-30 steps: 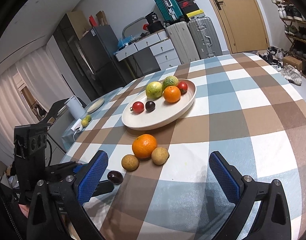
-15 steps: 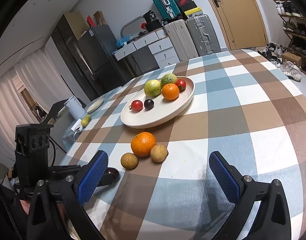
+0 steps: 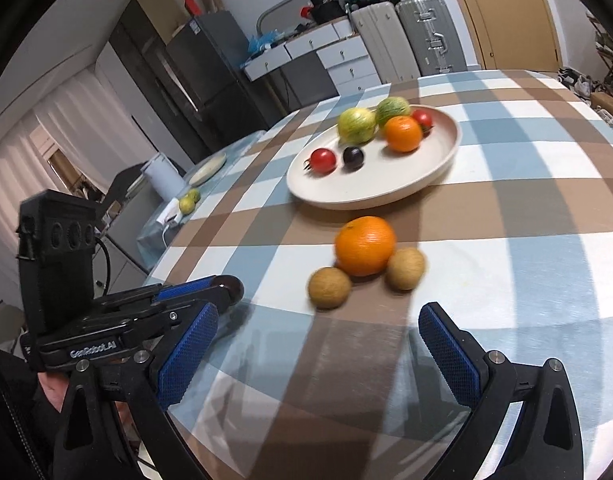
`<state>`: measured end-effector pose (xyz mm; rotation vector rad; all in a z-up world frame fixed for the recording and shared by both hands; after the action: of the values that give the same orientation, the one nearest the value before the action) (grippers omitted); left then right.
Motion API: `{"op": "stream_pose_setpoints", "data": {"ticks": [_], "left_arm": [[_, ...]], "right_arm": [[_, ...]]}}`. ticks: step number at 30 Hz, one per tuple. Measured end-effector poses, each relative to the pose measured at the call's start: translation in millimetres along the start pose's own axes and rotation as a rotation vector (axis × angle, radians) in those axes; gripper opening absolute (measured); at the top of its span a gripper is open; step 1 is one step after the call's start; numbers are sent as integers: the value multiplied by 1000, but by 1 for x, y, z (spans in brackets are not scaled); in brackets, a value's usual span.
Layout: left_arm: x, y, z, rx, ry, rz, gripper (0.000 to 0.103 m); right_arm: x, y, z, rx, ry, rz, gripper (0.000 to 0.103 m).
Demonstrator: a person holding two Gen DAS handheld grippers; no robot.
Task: Organize fruits
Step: 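Close the right tool on a small brown round fruit while the left tool holds the plum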
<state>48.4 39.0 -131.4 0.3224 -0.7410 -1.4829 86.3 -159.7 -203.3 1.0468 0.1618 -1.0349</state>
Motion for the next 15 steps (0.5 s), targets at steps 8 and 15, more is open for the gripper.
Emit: {"op": "stream_pose_setpoints", "data": {"ticks": [8, 15], "left_arm": [[-11, 2, 9, 27, -26, 29, 21], [-9, 4, 5, 23, -36, 28, 21]], "right_arm": [[-11, 7, -31, -62, -113, 29, 81], [-3, 4, -42, -102, -202, 55, 36]]}}
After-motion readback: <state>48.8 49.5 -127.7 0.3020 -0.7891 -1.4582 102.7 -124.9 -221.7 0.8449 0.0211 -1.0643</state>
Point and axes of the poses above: each gripper's, at about its wrist camera, not at the fingertips, and z roughly against the way its jaws point, x to its right, y to its top, the point moved 5 cm from there along -z, roughly the way its jaws point, and after that the axes turned 12 degrees about y, right-handed, at the moved point
